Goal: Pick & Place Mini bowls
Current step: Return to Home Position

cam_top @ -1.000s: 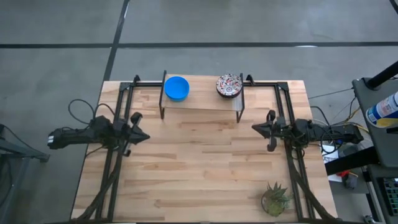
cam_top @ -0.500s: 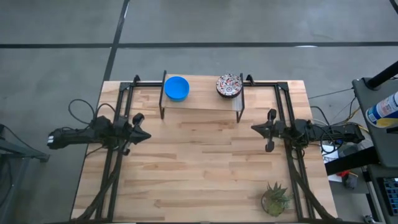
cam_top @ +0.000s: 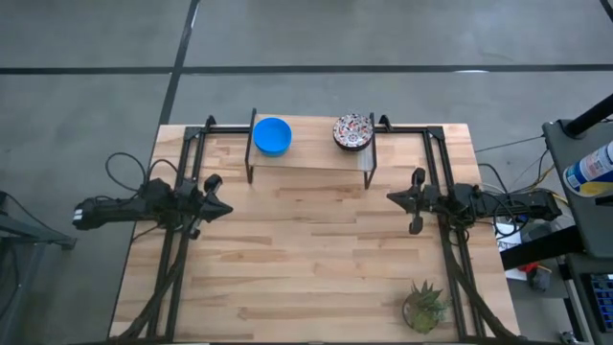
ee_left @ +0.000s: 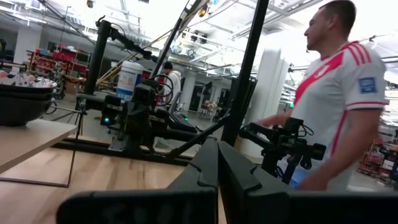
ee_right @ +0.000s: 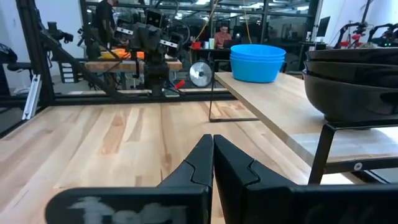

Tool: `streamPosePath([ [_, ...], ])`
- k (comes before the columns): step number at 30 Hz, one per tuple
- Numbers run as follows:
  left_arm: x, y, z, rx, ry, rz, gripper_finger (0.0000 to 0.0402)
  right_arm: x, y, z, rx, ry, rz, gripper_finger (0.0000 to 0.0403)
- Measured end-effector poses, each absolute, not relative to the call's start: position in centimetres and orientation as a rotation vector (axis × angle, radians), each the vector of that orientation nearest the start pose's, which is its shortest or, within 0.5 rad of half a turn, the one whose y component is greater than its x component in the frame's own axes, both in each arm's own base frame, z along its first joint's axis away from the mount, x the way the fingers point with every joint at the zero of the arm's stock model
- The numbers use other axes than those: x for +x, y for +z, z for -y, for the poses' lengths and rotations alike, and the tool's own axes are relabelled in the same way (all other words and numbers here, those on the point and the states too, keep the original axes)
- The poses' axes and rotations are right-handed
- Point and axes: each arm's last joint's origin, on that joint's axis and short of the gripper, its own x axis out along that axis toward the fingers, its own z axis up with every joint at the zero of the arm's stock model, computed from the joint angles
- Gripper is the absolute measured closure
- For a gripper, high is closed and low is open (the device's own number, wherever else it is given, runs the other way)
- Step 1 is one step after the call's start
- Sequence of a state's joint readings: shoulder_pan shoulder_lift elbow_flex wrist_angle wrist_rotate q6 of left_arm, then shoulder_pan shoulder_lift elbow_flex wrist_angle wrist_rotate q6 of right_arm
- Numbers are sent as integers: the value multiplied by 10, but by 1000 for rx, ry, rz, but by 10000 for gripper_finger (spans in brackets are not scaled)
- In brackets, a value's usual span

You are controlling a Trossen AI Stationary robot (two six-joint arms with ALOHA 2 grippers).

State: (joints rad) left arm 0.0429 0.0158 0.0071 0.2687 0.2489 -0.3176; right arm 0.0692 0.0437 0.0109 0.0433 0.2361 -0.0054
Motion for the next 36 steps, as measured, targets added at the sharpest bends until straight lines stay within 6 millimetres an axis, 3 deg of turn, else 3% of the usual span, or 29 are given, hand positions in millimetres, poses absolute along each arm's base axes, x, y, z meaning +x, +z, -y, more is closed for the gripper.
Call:
streamPosePath([
  [36, 94, 190, 3, -278, -244, 221, 400, 99, 168, 0, -5, -168, 10, 394],
])
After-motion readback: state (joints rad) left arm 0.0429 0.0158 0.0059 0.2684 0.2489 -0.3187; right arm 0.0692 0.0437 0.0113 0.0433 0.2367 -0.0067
